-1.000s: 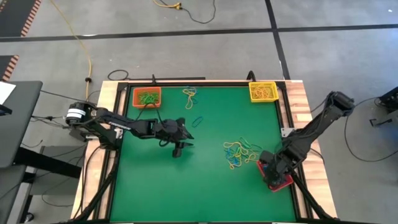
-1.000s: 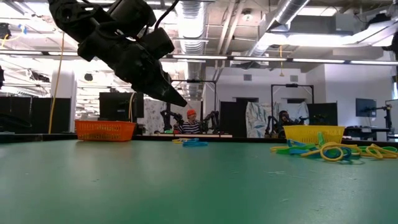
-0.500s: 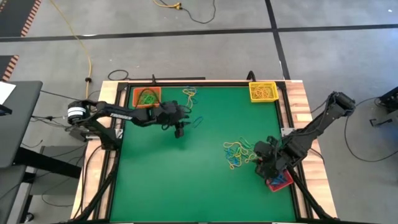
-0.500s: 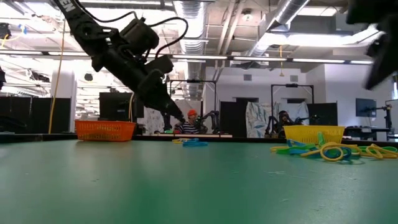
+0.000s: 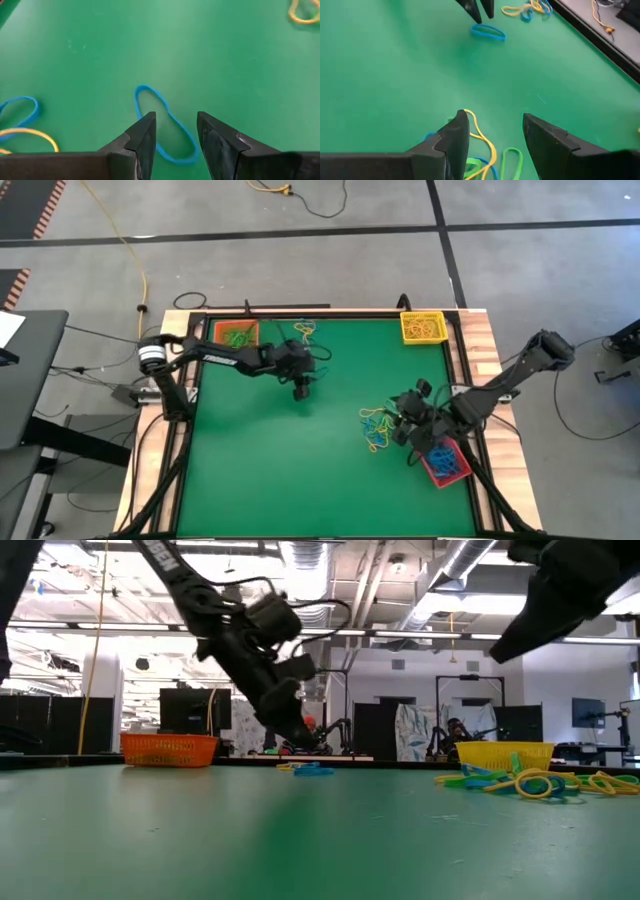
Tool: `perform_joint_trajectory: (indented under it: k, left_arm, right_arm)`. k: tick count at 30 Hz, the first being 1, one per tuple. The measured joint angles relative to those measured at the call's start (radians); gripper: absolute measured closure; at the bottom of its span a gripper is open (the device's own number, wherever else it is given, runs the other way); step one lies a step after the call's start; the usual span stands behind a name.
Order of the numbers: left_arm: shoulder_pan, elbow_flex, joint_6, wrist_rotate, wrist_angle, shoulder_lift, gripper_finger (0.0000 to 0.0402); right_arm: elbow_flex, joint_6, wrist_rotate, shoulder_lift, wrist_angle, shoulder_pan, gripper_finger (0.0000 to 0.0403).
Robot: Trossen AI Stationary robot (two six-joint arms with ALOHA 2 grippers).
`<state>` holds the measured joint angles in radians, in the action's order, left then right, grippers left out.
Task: Sort rubber bands into baskets
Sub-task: Put the blue rubber band into the red bin
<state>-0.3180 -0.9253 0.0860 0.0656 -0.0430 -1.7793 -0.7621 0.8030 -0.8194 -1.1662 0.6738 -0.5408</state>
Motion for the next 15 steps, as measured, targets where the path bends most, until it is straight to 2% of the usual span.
perform_joint_trajectory:
  k: [12,15]
  left_arm:
    - [-0.03,-0.17,0.019,0.067,0.146,-0.183,0.027]
    - [-0.022,-0.181,0.04,0.048,0.167,-0.196,0.0285]
  right_arm:
    - [0.002,0.009,0.017,-0.104,-0.009,0.005,0.0191]
    - [0.002,0.011,0.018,-0.141,-0.013,0.005,0.0191]
